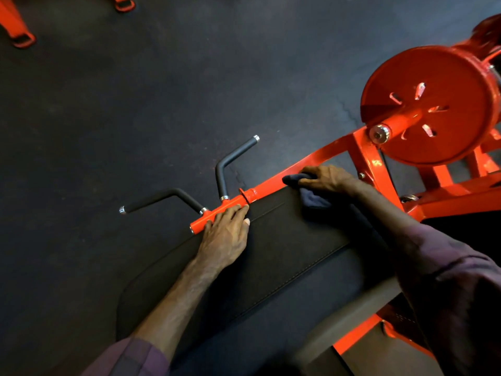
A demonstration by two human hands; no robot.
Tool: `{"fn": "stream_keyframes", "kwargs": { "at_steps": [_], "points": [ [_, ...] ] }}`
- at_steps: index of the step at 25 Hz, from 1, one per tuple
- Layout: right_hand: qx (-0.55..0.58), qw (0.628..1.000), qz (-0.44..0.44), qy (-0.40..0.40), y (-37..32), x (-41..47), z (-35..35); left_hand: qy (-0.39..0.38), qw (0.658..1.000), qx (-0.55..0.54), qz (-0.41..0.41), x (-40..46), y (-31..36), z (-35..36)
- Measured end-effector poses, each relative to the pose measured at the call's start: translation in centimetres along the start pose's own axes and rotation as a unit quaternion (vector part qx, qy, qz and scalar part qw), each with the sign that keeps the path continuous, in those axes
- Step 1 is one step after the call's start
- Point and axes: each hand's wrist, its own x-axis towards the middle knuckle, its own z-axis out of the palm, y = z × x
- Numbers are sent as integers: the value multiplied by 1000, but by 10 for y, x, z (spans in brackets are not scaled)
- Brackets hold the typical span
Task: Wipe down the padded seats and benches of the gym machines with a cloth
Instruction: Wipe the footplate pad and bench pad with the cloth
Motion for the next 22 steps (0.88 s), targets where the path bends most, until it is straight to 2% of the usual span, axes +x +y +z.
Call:
{"fn": "stream_keyframes", "kwargs": {
  "at_steps": [3, 7, 12, 14, 16, 19, 22],
  "points": [
    [97, 995, -9, 2, 30, -28, -16, -2, 1000, 0, 2, 3, -2, 3],
    [253, 967, -26, 1, 26, -42, -17, 17, 1000, -8, 5, 9, 2, 6],
    [276, 960, -32, -23, 53, -77, -14, -4, 1000, -4, 22, 22, 23, 12],
    [298, 954, -21, -18, 68, -97, -8, 13, 1000, 7, 20, 18, 29, 14],
    [263, 964, -46, -1, 63, -96, -6, 28, 999, 14, 14, 18, 36, 14],
    [261, 964, -44, -10, 58, -91, -3, -6, 1000, 2, -11, 24, 41, 11],
    [302, 953, -30, 4, 85, -128, 1, -20, 1000, -14, 0, 18, 48, 9]
  ]
}}
